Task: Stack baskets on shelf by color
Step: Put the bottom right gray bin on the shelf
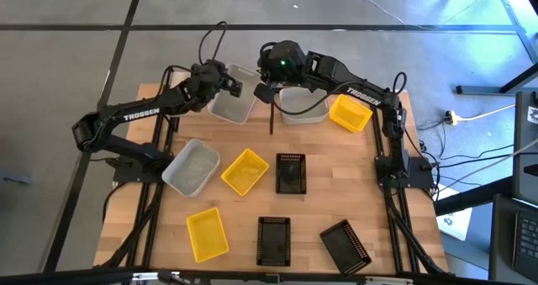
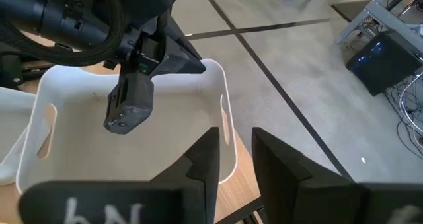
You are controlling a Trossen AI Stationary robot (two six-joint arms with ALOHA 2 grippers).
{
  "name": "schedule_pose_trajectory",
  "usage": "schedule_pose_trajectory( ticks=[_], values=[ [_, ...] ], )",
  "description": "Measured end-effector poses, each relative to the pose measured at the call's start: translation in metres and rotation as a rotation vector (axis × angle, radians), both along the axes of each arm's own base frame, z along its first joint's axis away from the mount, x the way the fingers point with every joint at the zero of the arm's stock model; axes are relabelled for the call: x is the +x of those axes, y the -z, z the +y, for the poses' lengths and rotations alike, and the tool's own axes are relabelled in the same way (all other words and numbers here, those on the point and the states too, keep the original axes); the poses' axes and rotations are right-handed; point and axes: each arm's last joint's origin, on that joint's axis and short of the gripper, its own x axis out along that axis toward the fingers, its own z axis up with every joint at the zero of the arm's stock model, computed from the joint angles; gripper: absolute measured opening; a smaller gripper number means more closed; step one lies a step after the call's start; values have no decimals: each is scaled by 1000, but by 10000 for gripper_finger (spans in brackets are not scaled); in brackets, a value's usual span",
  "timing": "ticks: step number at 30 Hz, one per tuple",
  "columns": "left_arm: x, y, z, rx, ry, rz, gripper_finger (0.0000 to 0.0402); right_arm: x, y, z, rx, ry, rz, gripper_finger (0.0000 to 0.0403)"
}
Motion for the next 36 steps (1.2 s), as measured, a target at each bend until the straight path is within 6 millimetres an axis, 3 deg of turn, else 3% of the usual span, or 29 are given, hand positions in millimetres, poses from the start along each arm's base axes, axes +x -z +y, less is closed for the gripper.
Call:
schedule_pose_trajectory(
  ticks=[12,18,25,31,36],
  values=[
    [-5,0,8,-25,-7,-46,52,0,0,0,2,2,-2,86],
    [-9,-6,5,13,14,-6,59,0,0,0,9,-18,-2,86],
    [-31,-44,-28,127,94,-43,59,2,3,-1,118,-264,-30,86],
    [-53,-70,-58,194,160,-136,59,12,24,-9,276,-467,-107,86],
    [-68,-77,-74,194,200,-138,59,27,47,9,308,-655,-104,86]
  ],
)
